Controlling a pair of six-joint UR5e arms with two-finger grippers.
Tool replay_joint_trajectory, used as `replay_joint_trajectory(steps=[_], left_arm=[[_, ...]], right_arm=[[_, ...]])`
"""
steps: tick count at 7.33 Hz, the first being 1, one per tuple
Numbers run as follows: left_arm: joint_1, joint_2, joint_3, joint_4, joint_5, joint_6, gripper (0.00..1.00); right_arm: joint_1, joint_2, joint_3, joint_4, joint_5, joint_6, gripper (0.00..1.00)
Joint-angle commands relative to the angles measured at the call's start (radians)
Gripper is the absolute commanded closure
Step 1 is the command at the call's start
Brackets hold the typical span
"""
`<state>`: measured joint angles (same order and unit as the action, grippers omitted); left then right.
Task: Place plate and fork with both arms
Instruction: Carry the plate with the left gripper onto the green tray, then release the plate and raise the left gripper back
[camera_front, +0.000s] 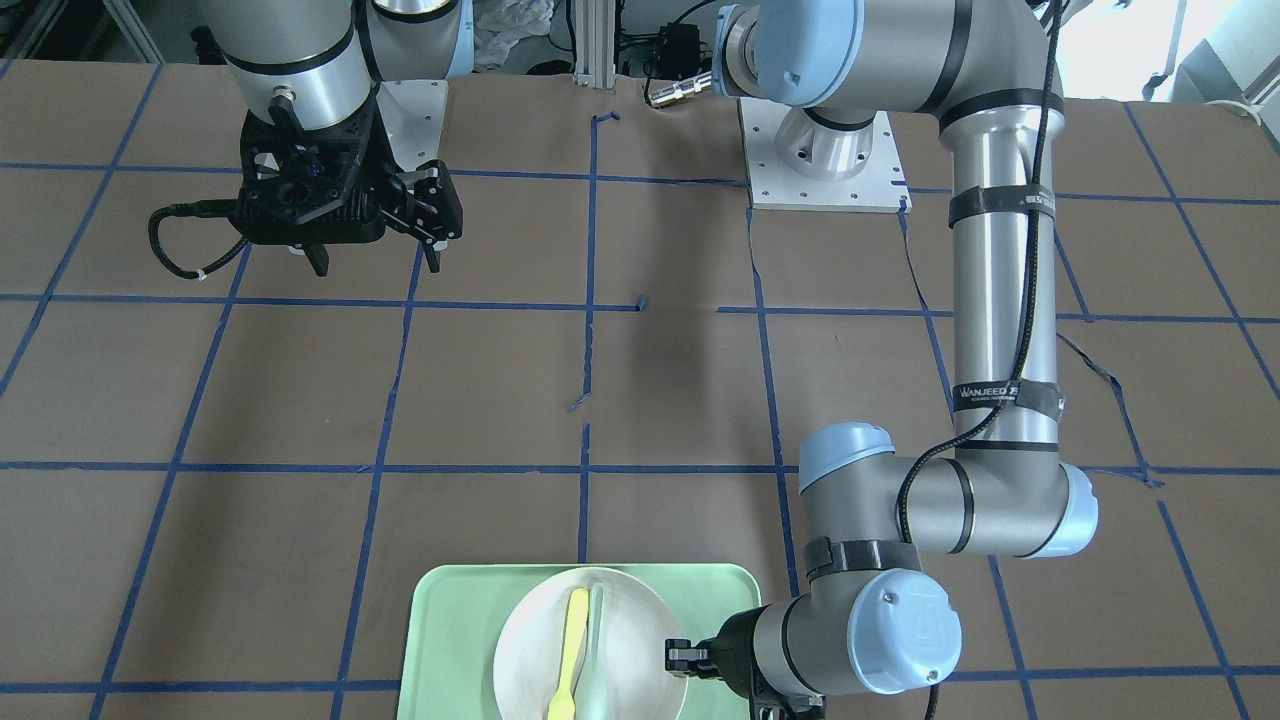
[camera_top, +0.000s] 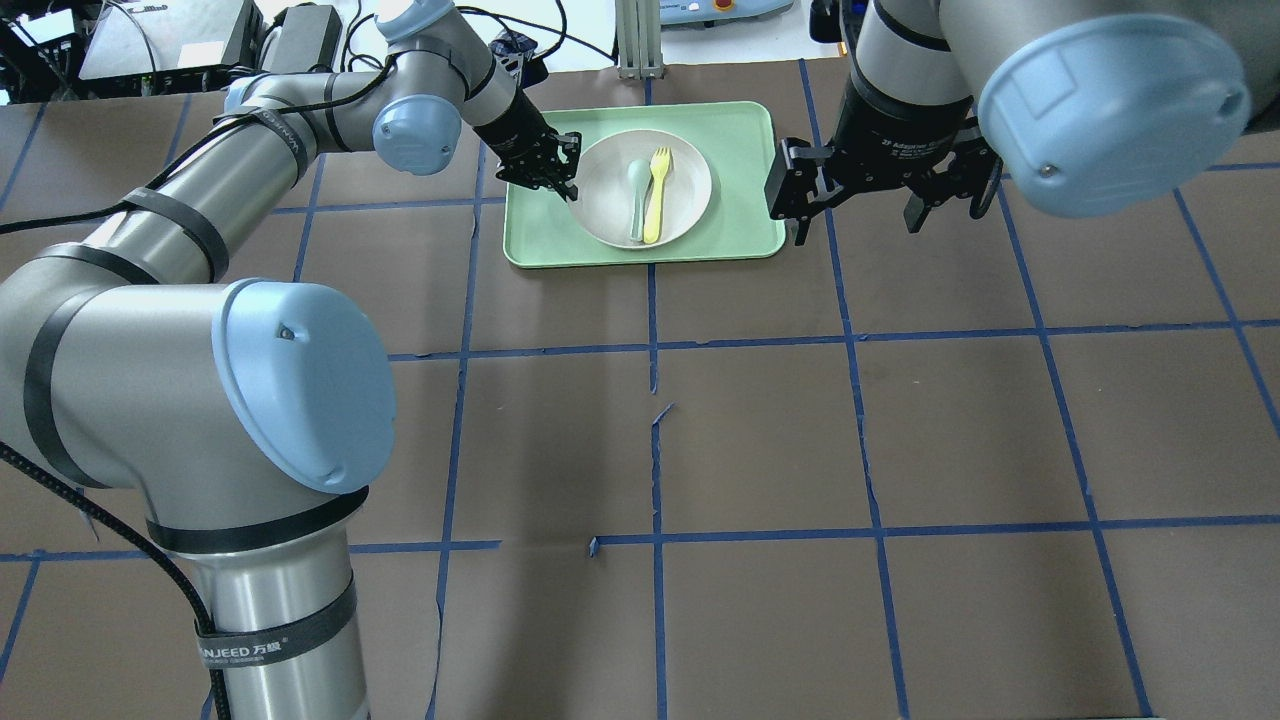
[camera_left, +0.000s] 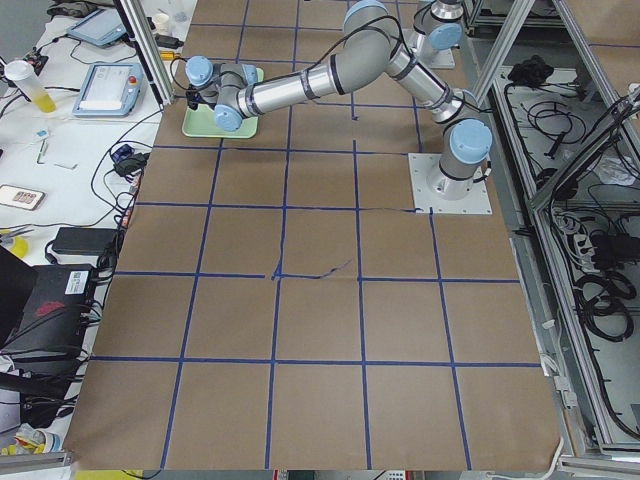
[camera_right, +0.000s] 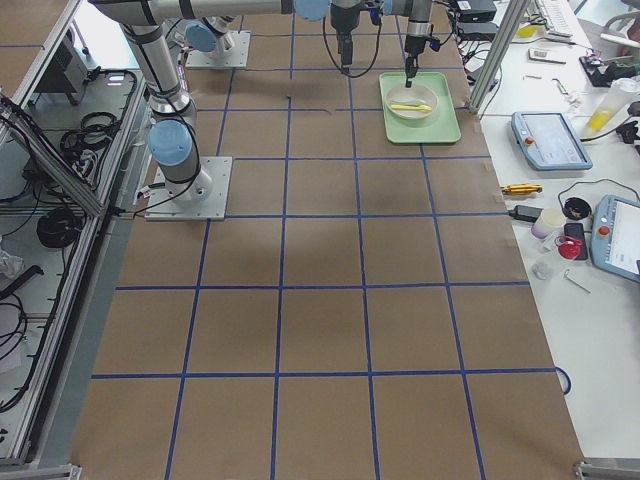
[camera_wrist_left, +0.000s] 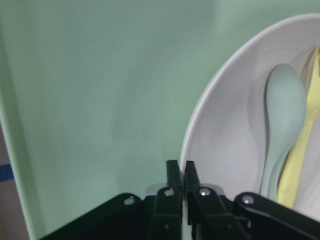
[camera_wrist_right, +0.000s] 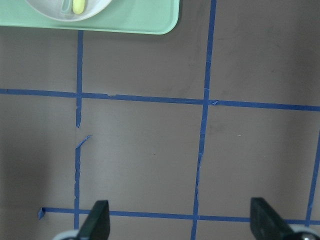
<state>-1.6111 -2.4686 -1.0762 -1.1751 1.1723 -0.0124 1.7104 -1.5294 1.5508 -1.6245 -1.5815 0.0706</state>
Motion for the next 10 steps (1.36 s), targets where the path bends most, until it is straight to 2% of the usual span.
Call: replay_joint_trajectory(steps=[1, 2, 4, 5, 6, 7, 8, 9, 10], left_arm=[[0.000, 0.010, -0.011, 0.020, -0.011, -0.012, 0.09], [0.000, 0.045, -0.048, 0.025, -0.010, -0.005, 0.00], [0.005, 0.193, -0.190, 0.013, 0.009, -0.009, 0.00], [0.017, 0.299, -0.334, 0.015, 0.094, -0.006, 0.00], [0.025, 0.416, -0.463, 0.015, 0.225, -0.006, 0.00], [0.027, 0.524, -0.560, 0.014, 0.350, -0.006, 0.00], [0.027, 0.628, -0.626, 0.000, 0.419, -0.009, 0.00], [0.023, 0.714, -0.636, -0.055, 0.426, -0.009, 0.00], [0.019, 0.787, -0.605, -0.168, 0.469, -0.008, 0.00]], right_arm=[[0.000, 0.000, 0.000, 0.000, 0.000, 0.000, 0.00], [0.000, 0.000, 0.000, 0.000, 0.000, 0.000, 0.00], [0.000, 0.000, 0.000, 0.000, 0.000, 0.000, 0.00], [0.000, 0.000, 0.000, 0.000, 0.000, 0.000, 0.00], [0.002, 0.000, 0.000, 0.000, 0.000, 0.000, 0.00], [0.000, 0.000, 0.000, 0.000, 0.000, 0.000, 0.00], [0.000, 0.000, 0.000, 0.000, 0.002, 0.000, 0.00], [0.000, 0.000, 0.000, 0.000, 0.002, 0.000, 0.00], [0.000, 0.000, 0.000, 0.000, 0.002, 0.000, 0.00]])
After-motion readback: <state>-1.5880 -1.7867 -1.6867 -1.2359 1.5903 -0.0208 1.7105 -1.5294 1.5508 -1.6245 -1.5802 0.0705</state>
